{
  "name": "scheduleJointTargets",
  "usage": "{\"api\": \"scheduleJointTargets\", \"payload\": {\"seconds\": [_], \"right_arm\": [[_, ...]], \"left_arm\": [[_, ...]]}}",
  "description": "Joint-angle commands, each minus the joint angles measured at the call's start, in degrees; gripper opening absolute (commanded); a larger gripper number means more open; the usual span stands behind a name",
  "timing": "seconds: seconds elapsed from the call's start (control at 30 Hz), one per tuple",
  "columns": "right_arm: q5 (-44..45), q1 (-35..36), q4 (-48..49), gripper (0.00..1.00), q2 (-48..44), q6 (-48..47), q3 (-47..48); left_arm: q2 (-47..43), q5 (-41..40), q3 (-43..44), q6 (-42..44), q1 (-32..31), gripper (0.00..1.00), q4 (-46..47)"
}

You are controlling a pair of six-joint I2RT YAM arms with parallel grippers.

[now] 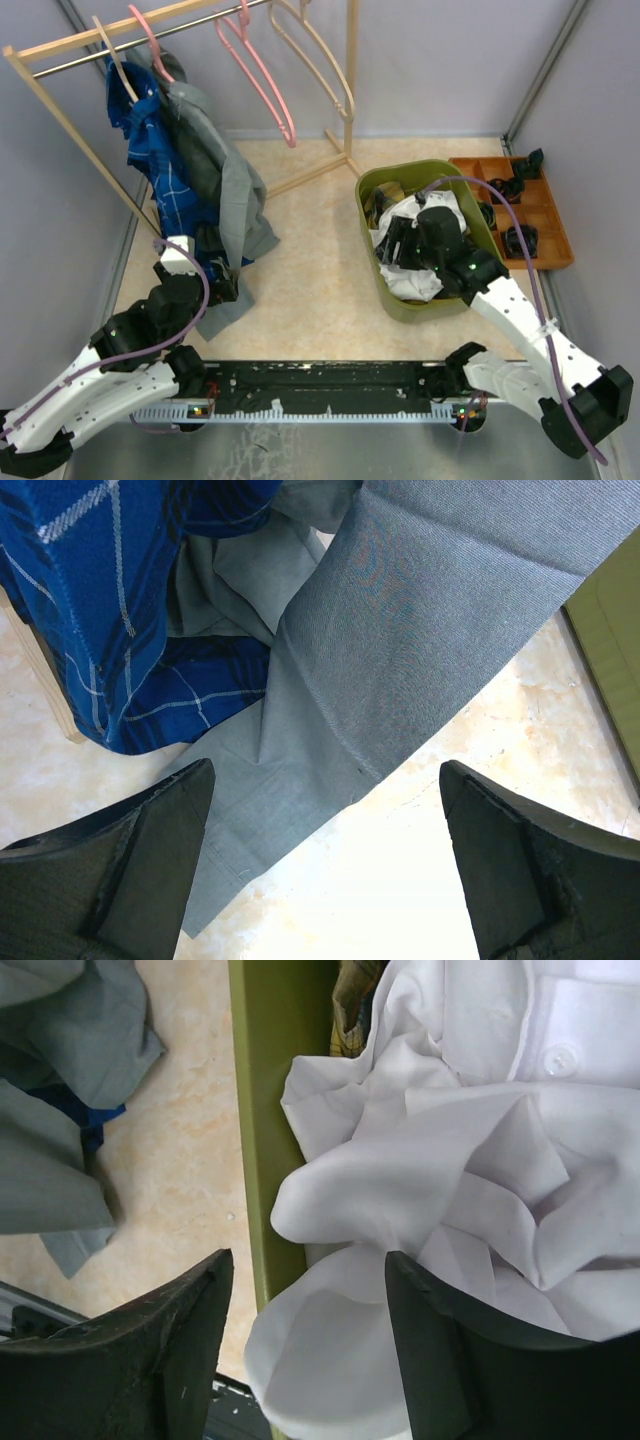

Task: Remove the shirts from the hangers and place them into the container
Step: Place the shirt in the bin.

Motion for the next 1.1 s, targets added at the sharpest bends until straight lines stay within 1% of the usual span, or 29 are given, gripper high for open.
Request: {"api": "scheduleJointTargets", "payload": {"seconds": [0.0,0.1,0.13,0.2,0.23,0.27,0.4,0.53,0.6,0.73,0.77,0.8,0.87,0.93,1.07], "right_arm": [[0.56,-1.04,1.67,0.60,-4.26,2.04,-0.55],[-4.55,-1.21,3.92,0.58,-6.33,2.06,-0.75],[-4.50,-1.21,3.78,0.54,-6.57,2.16,-0.72],[-1.55,-1.21,1.61,0.41,-6.24,1.91,-0.46],[0.75,-1.21,0.02,0.37,-5.80,1.70,-0.54],[3.21,-1.21,-1.25,0.35,-5.21,1.45,-0.83],[4.92,-1.26,-2.63,0.30,-1.73,-0.42,-3.58],[2.88,-1.29,1.44,0.30,3.31,-1.86,-6.90],[4.12,-1.26,2.04,0.31,8.24,-2.34,-7.59],[8.33,-1.26,-1.03,0.30,16.76,-5.38,-5.92],[8.75,-1.25,-1.77,0.31,17.68,-6.14,-5.29],[8.88,-1.30,-2.38,0.33,17.68,-6.49,-4.48],[8.16,-1.27,-3.17,0.42,15.17,-7.10,-2.84],[8.15,-1.25,-3.79,0.50,10.03,-7.22,-0.77],[9.28,-1.21,-3.27,0.72,-1.14,-8.13,3.03]], "left_arm": [[-0.27,-0.28,0.76,0.09,0.30,0.99,0.89],[-0.22,-0.22,0.75,0.09,0.33,0.99,0.94],[-0.13,-0.23,0.78,0.13,0.30,0.99,0.94],[-0.03,-0.23,0.77,0.13,0.34,0.99,0.94],[0.09,-0.21,0.75,0.11,0.30,0.99,0.94],[0.16,-0.21,0.80,0.08,0.31,0.99,0.94],[0.09,-0.11,0.76,0.21,0.34,0.99,1.03],[0.11,-0.03,0.77,0.35,0.32,0.99,1.11],[0.11,-0.10,0.76,0.39,0.29,0.99,1.12],[0.05,-0.20,0.77,0.09,0.31,0.99,0.94],[0.05,-0.14,0.77,0.17,0.26,0.99,0.94],[0.02,-0.22,0.77,0.20,0.28,0.99,0.94],[-0.01,-0.30,0.77,0.12,0.27,0.99,0.90],[0.00,-0.29,0.74,0.04,0.29,0.99,0.94],[0.46,-0.07,0.77,0.29,0.29,0.99,1.11]]}}
